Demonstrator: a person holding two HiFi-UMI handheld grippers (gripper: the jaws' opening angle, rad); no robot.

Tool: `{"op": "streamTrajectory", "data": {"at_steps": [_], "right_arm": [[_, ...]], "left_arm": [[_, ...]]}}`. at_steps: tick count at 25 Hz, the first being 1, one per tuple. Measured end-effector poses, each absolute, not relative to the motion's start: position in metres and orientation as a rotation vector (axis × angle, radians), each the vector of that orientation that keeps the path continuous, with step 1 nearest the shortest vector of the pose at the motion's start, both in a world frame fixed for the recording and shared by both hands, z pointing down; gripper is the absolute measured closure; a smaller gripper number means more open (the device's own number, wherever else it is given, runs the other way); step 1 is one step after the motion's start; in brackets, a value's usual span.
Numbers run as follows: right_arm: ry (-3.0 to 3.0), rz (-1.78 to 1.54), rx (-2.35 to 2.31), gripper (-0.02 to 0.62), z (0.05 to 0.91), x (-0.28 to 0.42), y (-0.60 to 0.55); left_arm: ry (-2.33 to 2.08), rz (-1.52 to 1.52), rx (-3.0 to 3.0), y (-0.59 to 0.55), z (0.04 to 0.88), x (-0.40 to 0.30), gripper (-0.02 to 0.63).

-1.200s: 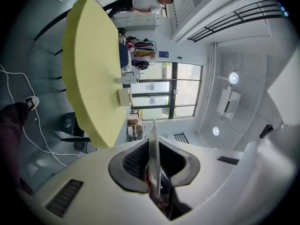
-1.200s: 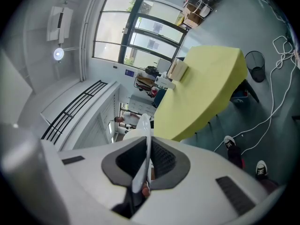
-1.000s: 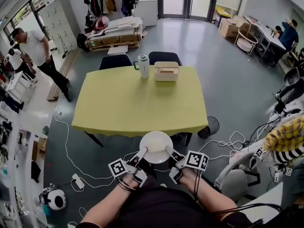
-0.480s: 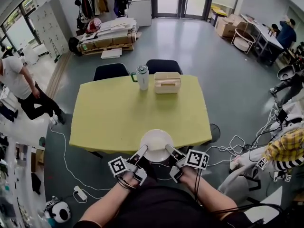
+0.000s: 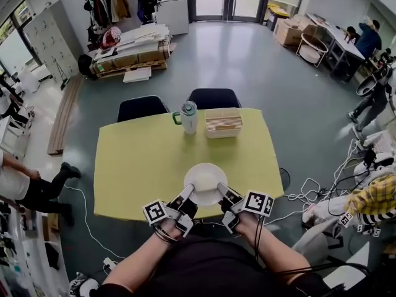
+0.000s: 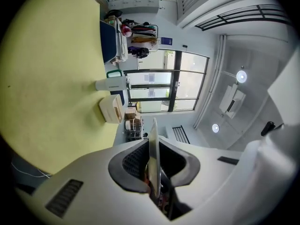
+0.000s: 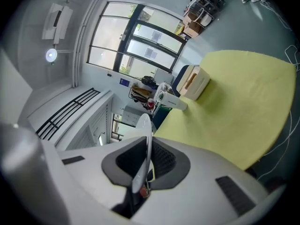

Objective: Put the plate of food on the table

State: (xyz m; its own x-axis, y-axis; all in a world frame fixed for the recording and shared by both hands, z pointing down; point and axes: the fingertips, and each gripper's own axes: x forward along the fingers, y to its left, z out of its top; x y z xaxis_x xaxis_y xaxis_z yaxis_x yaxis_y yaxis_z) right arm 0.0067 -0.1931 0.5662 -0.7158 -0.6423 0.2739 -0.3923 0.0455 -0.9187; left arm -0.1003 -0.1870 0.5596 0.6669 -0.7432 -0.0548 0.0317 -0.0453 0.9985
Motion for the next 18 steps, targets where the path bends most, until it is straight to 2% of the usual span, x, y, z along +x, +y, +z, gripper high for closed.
{"op": "streamTrajectory", "data": {"at_steps": [18], "right_arm": [[2.107,-1.727,-1.117,0.568,0.57,-0.008,-0.271]], "left_arm": [[-0.58,-0.688,1.489,-0.268,0.565,-0.114,0.552]]}}
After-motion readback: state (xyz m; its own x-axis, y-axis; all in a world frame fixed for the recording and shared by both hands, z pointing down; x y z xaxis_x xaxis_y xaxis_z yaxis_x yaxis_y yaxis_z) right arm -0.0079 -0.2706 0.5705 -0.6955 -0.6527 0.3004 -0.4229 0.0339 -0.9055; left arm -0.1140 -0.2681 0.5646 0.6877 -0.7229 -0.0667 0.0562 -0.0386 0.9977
